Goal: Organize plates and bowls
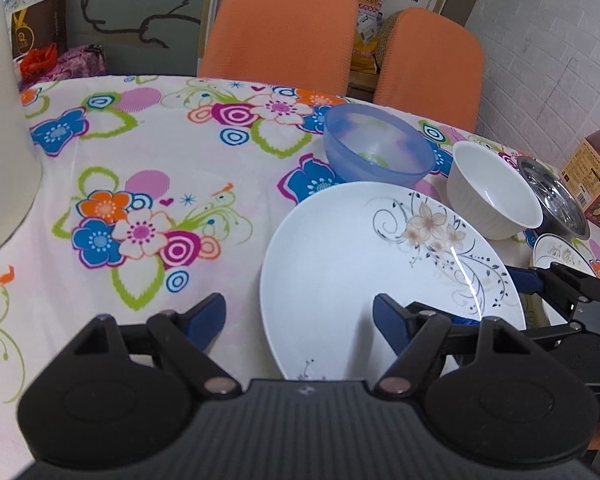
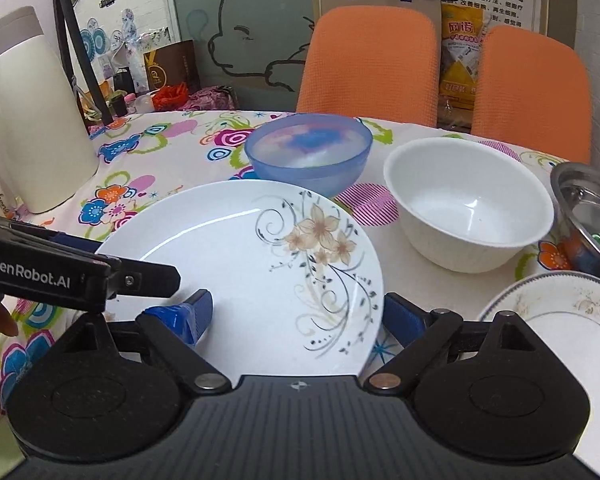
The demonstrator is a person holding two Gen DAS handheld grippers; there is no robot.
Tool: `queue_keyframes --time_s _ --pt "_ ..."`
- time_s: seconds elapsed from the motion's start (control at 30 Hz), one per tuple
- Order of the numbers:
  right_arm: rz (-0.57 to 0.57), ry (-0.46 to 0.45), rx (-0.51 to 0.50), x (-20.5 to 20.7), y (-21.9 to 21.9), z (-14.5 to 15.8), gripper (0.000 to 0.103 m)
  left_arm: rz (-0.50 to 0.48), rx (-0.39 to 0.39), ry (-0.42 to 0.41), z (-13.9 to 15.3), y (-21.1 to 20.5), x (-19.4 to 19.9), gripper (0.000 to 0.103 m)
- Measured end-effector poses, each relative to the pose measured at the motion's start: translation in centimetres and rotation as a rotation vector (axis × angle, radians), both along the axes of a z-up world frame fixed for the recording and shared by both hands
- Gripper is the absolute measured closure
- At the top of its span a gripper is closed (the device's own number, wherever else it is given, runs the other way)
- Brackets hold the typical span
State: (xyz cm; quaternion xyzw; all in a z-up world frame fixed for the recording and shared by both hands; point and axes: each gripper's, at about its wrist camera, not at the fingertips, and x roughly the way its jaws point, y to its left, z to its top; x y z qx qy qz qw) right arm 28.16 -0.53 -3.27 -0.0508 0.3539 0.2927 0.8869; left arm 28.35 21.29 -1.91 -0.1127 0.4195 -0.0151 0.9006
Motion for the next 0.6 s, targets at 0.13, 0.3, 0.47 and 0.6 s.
queue_keyframes --time_s 0.13,0.3,0.47,0.6 --pt "0.048 0.001 -0.034 -0.8 0.5 -0.1 0.024 -0.009 0.053 0.000 -0.1 -0.9 0.2 0.028" --pt "0.085 -0.030 -0.014 -0.9 0.0 -0.4 0.022 -0.019 0.109 -0.014 -0.3 -1.5 -0.2 0.030" --pt "0.073 -0.026 -0.009 -0.5 0.2 -0.4 0.021 -0.019 0.106 -0.026 -0.3 -1.4 -0.1 0.037" --pt "0.095 -0.040 -0.005 -0.8 0.3 -0.5 0.023 -0.017 0.111 -0.046 -0.2 -1.7 -0.4 0.053"
